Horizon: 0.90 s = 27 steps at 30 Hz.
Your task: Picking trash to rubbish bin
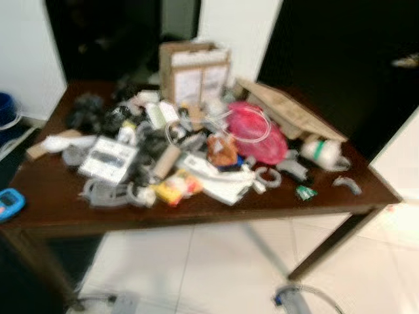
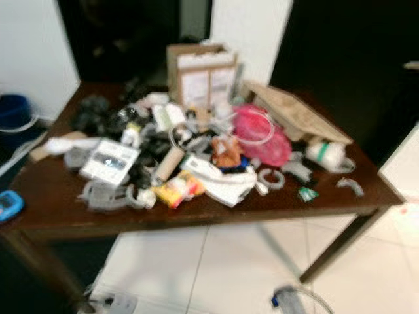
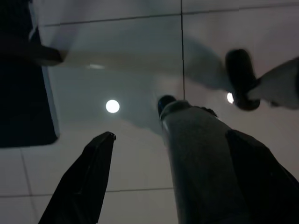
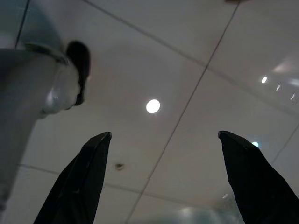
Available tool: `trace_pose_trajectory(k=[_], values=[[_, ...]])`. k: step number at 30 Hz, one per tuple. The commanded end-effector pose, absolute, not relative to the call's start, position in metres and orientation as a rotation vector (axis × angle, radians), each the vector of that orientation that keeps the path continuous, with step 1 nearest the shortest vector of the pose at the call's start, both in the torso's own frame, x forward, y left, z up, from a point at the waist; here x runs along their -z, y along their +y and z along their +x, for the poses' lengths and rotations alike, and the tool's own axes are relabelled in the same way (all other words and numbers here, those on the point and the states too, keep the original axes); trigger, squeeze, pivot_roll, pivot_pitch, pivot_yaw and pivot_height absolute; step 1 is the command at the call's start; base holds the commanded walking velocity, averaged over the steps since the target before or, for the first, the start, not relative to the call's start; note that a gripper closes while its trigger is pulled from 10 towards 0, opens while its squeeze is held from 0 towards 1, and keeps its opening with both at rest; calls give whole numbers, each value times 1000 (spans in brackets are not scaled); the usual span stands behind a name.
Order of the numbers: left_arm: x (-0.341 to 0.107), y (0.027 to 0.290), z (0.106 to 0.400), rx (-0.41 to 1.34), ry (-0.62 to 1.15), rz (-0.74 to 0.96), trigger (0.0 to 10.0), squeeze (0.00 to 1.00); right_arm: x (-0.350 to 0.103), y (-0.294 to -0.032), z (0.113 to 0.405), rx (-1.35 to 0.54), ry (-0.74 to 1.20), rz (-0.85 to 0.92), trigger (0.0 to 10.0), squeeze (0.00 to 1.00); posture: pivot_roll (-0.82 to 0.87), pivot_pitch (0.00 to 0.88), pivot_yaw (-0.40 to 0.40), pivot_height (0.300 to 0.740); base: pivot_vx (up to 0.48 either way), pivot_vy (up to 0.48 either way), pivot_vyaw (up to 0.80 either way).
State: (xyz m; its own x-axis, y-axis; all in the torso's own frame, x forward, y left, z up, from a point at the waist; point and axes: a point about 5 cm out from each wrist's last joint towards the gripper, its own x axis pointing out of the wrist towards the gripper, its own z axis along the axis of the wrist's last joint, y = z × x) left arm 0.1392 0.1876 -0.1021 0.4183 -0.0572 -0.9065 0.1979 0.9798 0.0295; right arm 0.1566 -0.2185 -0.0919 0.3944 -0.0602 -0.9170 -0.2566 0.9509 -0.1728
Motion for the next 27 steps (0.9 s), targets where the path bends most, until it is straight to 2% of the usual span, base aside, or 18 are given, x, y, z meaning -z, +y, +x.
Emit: trace_pose_trajectory(k=[1, 7, 12, 25, 27], values=[[107, 187, 127, 164, 1180, 131, 10000, 0, 94, -223, 150, -112, 1185, -294, 10000, 0, 47, 55, -61, 740, 0, 0, -788], [107, 185, 126, 154, 1184, 126, 10000, 0, 93, -224, 151, -109, 1171, -288, 10000, 0, 49, 59, -64, 740, 0, 0, -788], [109, 181, 121, 139, 1194, 113, 10000, 0, 91, -225, 154, -111, 1159, -293, 10000, 0, 52, 64, -65, 740, 0, 0, 0], [111, 192, 109, 119, 1213, 120, 10000, 0, 90, -221, 158, -118, 1147, -272, 10000, 0, 58, 66, -63, 740, 0, 0, -799], [111, 194, 109, 115, 1213, 121, 10000, 0, 90, -221, 159, -121, 1136, -274, 10000, 0, 57, 67, -63, 740, 0, 0, 0]])
